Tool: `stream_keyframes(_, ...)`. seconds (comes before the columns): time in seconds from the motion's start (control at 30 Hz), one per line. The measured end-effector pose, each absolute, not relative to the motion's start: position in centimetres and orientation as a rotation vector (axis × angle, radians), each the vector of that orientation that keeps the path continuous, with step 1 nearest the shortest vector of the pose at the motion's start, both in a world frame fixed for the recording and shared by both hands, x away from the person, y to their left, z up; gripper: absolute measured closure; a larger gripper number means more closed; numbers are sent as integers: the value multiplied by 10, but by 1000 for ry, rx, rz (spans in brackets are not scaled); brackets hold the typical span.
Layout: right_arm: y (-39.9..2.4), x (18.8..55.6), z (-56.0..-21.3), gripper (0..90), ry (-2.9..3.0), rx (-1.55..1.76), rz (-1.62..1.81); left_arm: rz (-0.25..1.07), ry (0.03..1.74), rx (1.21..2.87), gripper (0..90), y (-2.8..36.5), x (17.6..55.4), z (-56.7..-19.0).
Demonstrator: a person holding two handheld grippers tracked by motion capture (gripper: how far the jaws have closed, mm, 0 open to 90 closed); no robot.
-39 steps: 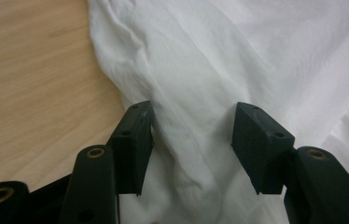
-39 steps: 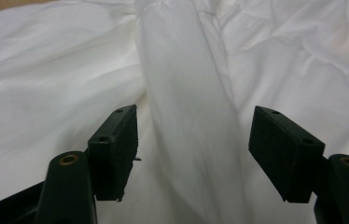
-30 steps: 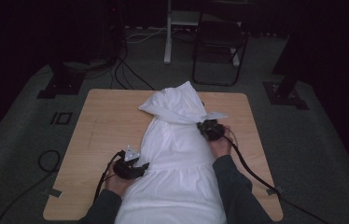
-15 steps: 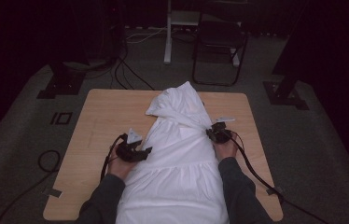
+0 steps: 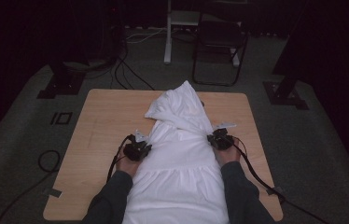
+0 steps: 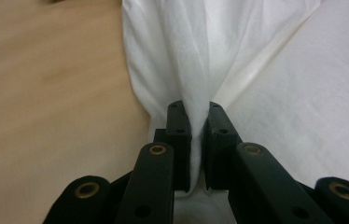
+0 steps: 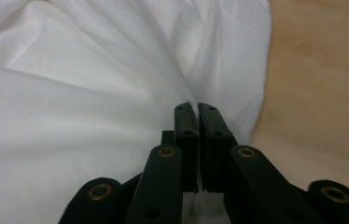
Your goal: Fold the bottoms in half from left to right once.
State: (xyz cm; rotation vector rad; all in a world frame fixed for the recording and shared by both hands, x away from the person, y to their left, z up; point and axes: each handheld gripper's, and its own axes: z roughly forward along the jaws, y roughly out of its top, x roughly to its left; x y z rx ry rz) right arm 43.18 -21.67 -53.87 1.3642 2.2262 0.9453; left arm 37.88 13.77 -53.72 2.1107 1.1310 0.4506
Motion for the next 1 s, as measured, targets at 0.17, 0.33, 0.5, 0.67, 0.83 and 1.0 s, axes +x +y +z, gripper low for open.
stream_keyframes(0.17,-218,392,-538,875,2303,1271,959,414,1111,2071,826,151,333,-541)
stream_keyframes(0.33,-222,353,-537,882,2363,1228,972,451,1074,2126,823,148,316,-539)
stream_keyframes(0.5,-225,351,-526,656,2361,1248,991,453,1070,2130,805,145,319,-539)
stream_keyframes(0.67,-195,374,-498,441,2323,1103,1108,454,1071,2124,795,144,320,-540)
stream_keyframes(0.83,-151,396,-498,350,2419,930,1083,455,1073,2120,784,145,320,-540)
stream_keyframes(1.0,-153,414,-497,838,2344,982,1073,455,1070,2123,784,144,319,-540)
